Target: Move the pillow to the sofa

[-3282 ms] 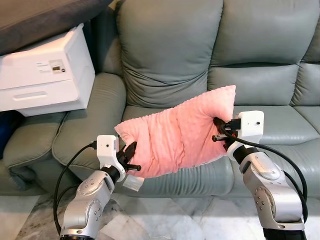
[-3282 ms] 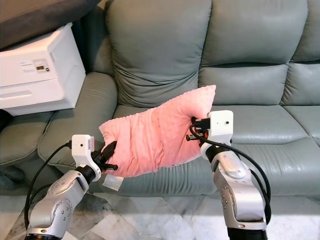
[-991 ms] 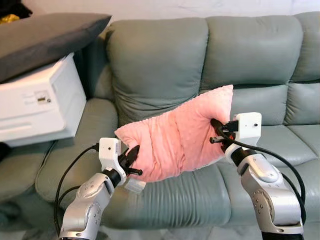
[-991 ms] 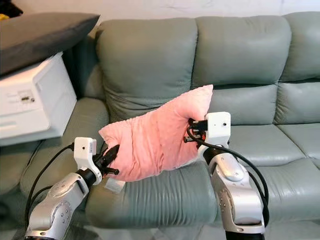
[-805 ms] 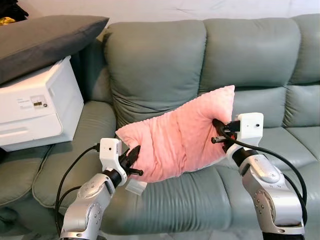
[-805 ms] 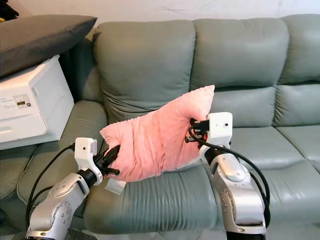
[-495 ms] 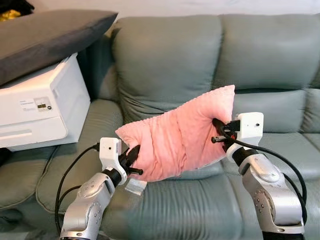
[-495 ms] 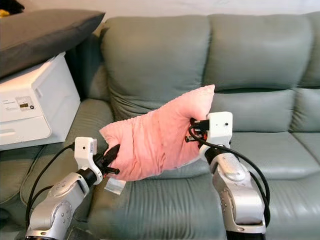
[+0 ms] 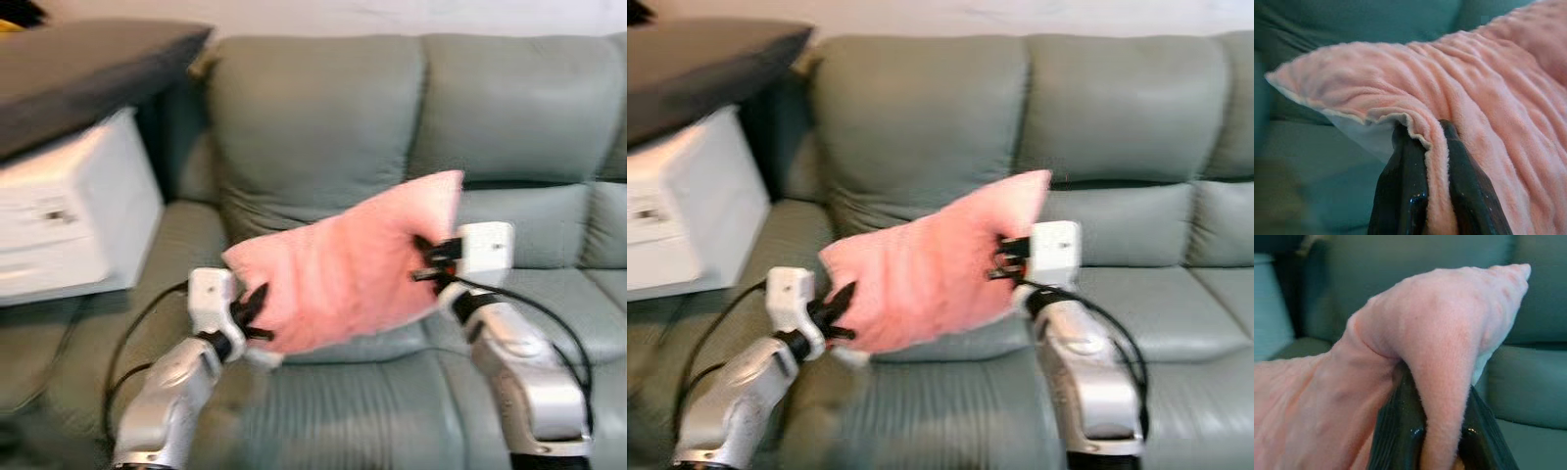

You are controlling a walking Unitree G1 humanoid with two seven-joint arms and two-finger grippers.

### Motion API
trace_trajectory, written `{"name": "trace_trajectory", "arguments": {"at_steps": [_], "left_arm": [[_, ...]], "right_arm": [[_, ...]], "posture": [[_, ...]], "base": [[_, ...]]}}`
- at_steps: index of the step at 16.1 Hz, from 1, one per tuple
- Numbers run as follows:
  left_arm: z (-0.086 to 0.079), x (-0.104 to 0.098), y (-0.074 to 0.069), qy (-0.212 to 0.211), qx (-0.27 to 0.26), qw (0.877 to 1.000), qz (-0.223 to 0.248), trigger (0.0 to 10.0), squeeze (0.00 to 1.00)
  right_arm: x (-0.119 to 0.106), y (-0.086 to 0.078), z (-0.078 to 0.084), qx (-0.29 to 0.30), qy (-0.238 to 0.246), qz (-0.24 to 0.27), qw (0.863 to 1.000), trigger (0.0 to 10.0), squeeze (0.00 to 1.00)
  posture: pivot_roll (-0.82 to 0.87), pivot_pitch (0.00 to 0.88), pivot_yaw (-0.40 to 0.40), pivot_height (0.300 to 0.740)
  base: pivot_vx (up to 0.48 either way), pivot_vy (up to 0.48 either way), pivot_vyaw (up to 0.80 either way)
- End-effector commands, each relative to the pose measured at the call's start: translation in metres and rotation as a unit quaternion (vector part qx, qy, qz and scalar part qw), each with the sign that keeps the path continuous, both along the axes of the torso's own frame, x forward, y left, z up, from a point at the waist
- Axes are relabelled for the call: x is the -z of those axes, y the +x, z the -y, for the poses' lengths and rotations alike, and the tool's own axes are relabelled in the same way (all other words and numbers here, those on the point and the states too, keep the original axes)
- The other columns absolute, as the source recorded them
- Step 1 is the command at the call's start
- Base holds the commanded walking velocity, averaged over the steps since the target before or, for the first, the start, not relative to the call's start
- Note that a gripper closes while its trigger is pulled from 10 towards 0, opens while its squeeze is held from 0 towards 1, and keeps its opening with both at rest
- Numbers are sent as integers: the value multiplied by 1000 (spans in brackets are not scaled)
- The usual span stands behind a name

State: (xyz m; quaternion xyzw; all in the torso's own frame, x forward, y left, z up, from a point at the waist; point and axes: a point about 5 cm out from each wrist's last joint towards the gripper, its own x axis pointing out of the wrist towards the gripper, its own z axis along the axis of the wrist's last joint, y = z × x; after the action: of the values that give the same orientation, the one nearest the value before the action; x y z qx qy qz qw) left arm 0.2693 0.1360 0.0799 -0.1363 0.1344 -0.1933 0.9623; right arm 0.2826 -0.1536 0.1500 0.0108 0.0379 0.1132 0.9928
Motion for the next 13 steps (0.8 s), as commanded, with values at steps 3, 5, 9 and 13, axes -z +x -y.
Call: {"name": "trace_trajectory", "arguments": {"at_steps": [3,5,9,13], "left_arm": [[-4,-3,5,33,-20,999,22,10000,0],[-5,0,5,40,-24,999,22,10000,0],[-6,7,5,48,-25,998,15,10000,0],[-14,12,8,58,-28,998,10,10000,0]], "right_arm": [[-10,1,0,-2,1,23,1000,10000,0],[-9,1,-1,-3,2,22,1000,10000,0],[-7,1,-2,-2,4,20,1000,10000,0],[-5,1,0,1,5,14,1000,10000,0]], "posture": [[-77,0,26,740],[-75,0,25,740],[-74,0,27,740],[-73,1,30,740]], "base": [[0,0,0],[0,0,0],[0,0,0],[0,0,0]]}}
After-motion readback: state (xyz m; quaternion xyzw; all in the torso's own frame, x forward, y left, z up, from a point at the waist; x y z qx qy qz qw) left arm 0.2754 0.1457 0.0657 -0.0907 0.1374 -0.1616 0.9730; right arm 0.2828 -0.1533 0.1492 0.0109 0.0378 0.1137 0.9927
